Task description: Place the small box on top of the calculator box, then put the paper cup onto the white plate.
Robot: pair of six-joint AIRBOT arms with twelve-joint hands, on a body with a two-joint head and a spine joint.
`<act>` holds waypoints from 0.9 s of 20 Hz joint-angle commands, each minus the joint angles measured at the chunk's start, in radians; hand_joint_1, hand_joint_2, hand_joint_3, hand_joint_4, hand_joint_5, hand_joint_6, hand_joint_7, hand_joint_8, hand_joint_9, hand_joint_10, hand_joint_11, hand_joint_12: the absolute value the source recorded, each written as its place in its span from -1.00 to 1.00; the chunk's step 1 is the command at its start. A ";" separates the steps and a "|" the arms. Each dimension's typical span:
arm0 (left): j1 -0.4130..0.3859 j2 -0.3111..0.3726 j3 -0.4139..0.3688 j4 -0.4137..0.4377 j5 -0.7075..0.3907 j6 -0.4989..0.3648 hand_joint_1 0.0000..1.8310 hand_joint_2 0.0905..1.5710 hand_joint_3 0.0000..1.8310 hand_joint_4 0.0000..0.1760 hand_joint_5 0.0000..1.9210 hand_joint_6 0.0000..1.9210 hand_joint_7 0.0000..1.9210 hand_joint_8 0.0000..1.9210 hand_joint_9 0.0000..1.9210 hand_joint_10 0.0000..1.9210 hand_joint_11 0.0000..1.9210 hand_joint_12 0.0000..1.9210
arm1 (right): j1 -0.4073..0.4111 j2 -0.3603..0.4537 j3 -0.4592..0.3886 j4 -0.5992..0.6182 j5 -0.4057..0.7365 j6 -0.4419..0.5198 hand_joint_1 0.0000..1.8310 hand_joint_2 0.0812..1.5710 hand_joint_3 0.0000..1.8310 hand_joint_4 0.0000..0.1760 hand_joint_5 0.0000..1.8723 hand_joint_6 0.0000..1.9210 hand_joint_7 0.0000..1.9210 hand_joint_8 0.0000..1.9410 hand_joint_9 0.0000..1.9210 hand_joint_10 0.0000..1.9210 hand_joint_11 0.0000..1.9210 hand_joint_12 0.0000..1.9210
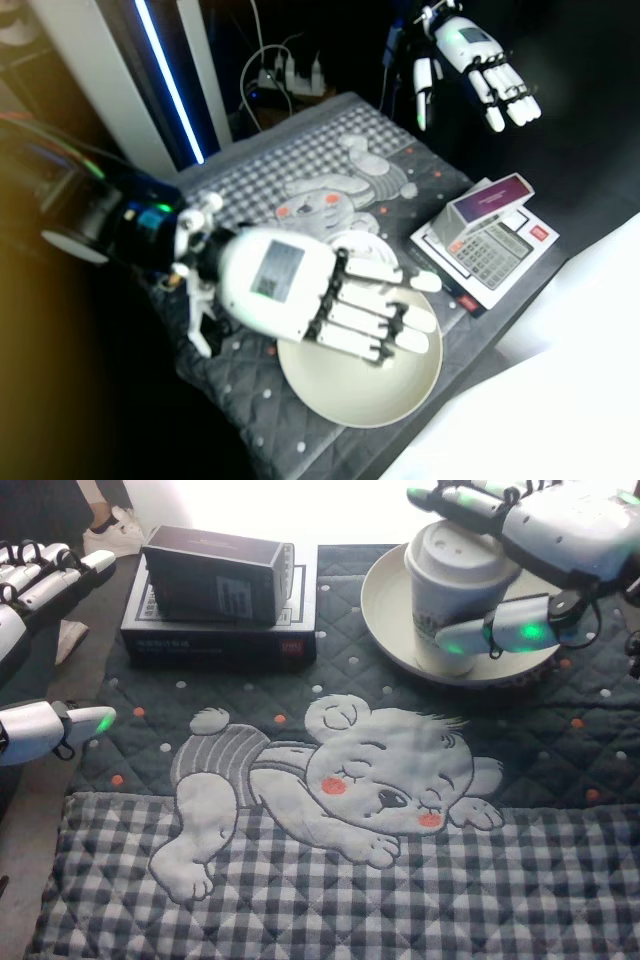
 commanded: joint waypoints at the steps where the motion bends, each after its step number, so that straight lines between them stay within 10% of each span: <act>1: -0.006 0.007 0.007 0.012 -0.120 -0.002 -0.20 0.38 -0.99 1.00 -1.00 -1.00 -1.00 -1.00 -1.00 -1.00 -1.00 -1.00 | 0.009 0.031 -0.007 -0.007 0.182 -0.002 -0.37 0.24 -1.00 0.63 -1.00 -1.00 -1.00 -1.00 -1.00 -1.00 -1.00 -0.44; 2: -0.005 0.007 0.006 0.011 -0.120 -0.002 -0.19 0.39 -0.99 1.00 -1.00 -1.00 -1.00 -1.00 -1.00 -1.00 -1.00 -1.00 | 0.009 0.052 -0.027 -0.019 0.208 -0.002 -0.36 0.26 -1.00 0.47 -1.00 -1.00 -1.00 -1.00 -1.00 -1.00 -1.00 -0.48; 3: -0.003 0.008 0.006 0.009 -0.120 -0.002 -0.20 0.39 -0.99 1.00 -1.00 -1.00 -1.00 -1.00 -1.00 -1.00 -1.00 -1.00 | 0.009 0.063 -0.035 -0.022 0.219 -0.002 -0.41 0.30 -0.98 -0.24 -1.00 -1.00 -1.00 -1.00 -1.00 -1.00 -1.00 -0.50; 4: -0.001 0.009 0.005 0.008 -0.122 -0.003 -0.19 0.39 -0.99 1.00 -1.00 -1.00 -1.00 -1.00 -1.00 -1.00 -1.00 -1.00 | 0.009 0.074 -0.042 -0.027 0.227 -0.002 -0.46 0.30 -0.98 0.14 -1.00 -1.00 -1.00 -1.00 -1.00 -1.00 -1.00 -0.50; 5: 0.002 0.010 0.003 0.007 -0.125 -0.003 -0.21 0.38 -1.00 1.00 -1.00 -1.00 -1.00 -1.00 -1.00 -1.00 -1.00 -1.00 | 0.009 0.090 -0.051 -0.029 0.232 -0.002 -0.39 0.26 -1.00 0.02 -1.00 -1.00 -1.00 -1.00 -1.00 -1.00 -1.00 0.32; 7: 0.006 0.014 -0.004 0.006 -0.134 -0.004 -0.21 0.37 -1.00 1.00 -1.00 -1.00 -1.00 -1.00 -1.00 -1.00 -1.00 -1.00 | 0.009 0.138 -0.092 -0.059 0.247 -0.002 -0.34 0.24 -1.00 0.26 -1.00 -1.00 -1.00 -1.00 -1.00 -1.00 -1.00 0.48; 8: 0.010 0.019 -0.009 0.006 -0.139 -0.005 -0.22 0.36 -1.00 1.00 -1.00 -1.00 -1.00 -1.00 -1.00 -1.00 -1.00 -1.00 | 0.009 0.157 -0.110 -0.080 0.247 -0.002 -0.35 0.23 -1.00 0.28 -1.00 -1.00 -1.00 -1.00 -1.00 -1.00 -1.00 0.29; 10: 0.027 0.034 -0.026 0.006 -0.161 -0.005 -0.23 0.40 -0.99 1.00 -1.00 -1.00 -1.00 -1.00 -1.00 -1.00 -1.00 -1.00 | 0.009 0.207 -0.170 -0.148 0.254 -0.002 -0.39 0.31 -0.99 0.22 -1.00 -1.00 -1.00 -1.00 -1.00 -1.00 -1.00 -0.72; 11: 0.042 0.051 -0.043 0.006 -0.185 -0.005 -0.24 0.40 -0.99 1.00 -1.00 -1.00 -1.00 -1.00 -1.00 -1.00 -1.00 -1.00 | 0.008 0.275 -0.228 -0.201 0.285 -0.002 -0.48 0.43 -0.96 -0.45 -1.00 -1.00 -1.00 -1.00 -1.00 -1.00 -1.00 -0.09; 12: 0.052 0.062 -0.052 0.007 -0.203 -0.005 -0.24 0.38 -1.00 1.00 -1.00 -1.00 -1.00 -1.00 -1.00 -1.00 -1.00 -1.00 | 0.008 0.305 -0.258 -0.222 0.300 -0.002 -0.48 0.53 -0.95 -0.45 -1.00 -1.00 -1.00 -1.00 -1.00 -1.00 -1.00 0.22; 14: 0.079 0.087 -0.083 0.007 -0.267 -0.005 -0.25 0.41 -0.99 0.89 -1.00 -1.00 -1.00 -1.00 -1.00 -1.00 -1.00 -1.00 | 0.005 0.377 -0.326 -0.242 0.336 -0.002 -0.33 0.68 -0.93 -0.75 -1.00 -1.00 -1.00 -1.00 -1.00 -1.00 -1.00 -0.05; 15: 0.101 0.101 -0.100 0.005 -0.307 -0.011 -0.23 0.44 -0.98 0.48 -1.00 -1.00 -1.00 -1.00 -1.00 -1.00 -1.00 -1.00 | 0.001 0.399 -0.350 -0.250 0.359 -0.003 -0.24 0.74 -0.94 -0.85 -1.00 -1.00 -1.00 -1.00 -1.00 -1.00 -1.00 -0.72; 16: 0.135 0.112 -0.111 0.001 -0.351 -0.030 -0.22 0.46 -0.98 0.37 -1.00 -1.00 -1.00 -1.00 -1.00 -1.00 -1.00 -1.00 | -0.005 0.420 -0.372 -0.261 0.376 -0.003 -0.20 0.77 -0.94 -1.00 -1.00 -1.00 -1.00 -1.00 -1.00 -1.00 -1.00 -0.94; 18: 0.206 0.117 -0.127 -0.020 -0.441 -0.061 -0.19 0.50 -0.98 0.05 -1.00 -1.00 -1.00 -1.00 -1.00 -1.00 -1.00 -1.00 | -0.089 0.458 -0.402 -0.246 0.459 -0.003 -0.11 0.69 -0.96 -1.00 -1.00 -1.00 -1.00 -1.00 -1.00 -1.00 -1.00 -0.76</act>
